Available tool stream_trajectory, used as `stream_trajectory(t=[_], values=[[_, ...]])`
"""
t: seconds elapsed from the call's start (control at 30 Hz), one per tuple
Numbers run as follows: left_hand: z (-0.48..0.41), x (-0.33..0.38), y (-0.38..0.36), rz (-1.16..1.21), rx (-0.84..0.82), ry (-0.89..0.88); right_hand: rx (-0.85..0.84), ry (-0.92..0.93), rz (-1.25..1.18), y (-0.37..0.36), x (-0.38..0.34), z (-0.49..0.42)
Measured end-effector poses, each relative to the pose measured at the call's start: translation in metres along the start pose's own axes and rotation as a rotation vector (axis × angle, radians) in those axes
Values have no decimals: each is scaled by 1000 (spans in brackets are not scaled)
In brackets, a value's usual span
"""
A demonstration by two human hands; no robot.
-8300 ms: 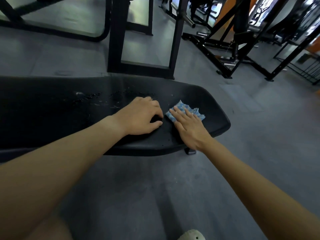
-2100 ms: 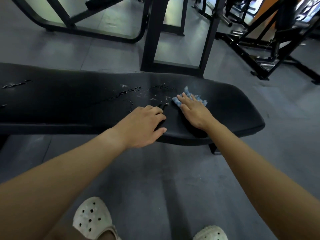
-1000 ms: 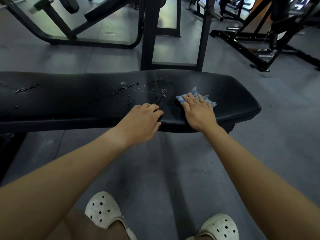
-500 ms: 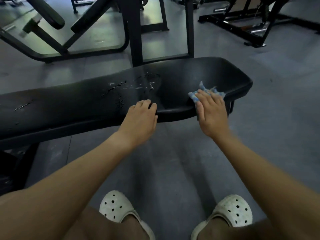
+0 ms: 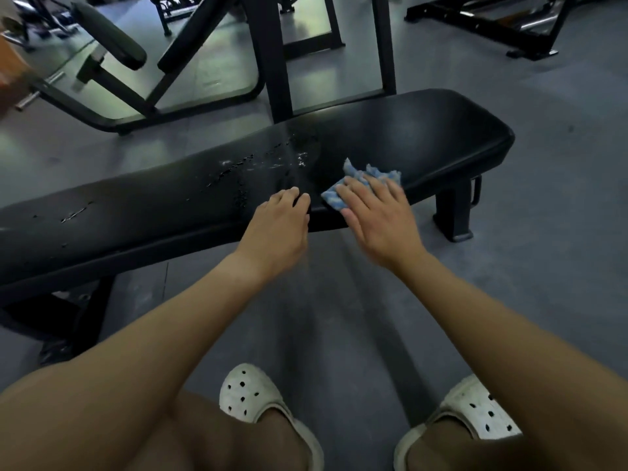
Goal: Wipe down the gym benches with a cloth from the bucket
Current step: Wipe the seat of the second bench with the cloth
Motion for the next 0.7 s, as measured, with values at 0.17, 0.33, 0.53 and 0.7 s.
stream_trajectory(t=[0.17,0.33,0.53,0.7], values=[[0,-5,-8,14,-42,-38,92,-245,-19,14,61,4],[0,-6,-8,37,-63,-33,92,-256,-75,9,32,-1],[-3,-5,-3,37,-74,-21,56,19,-73,0,-27,-3],[-8,-5,4,3,-58,-32,215,-46,-44,16,8,-14]])
Point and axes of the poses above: each hand's wrist, its own z-axis away from the middle knuckle, its own y-axis out of the back of the hand, x = y × z, the point moved 10 cm from there along -z, towards the middle knuckle, and after that the axes turned 7 degrees about -y, right-handed, at the moved point
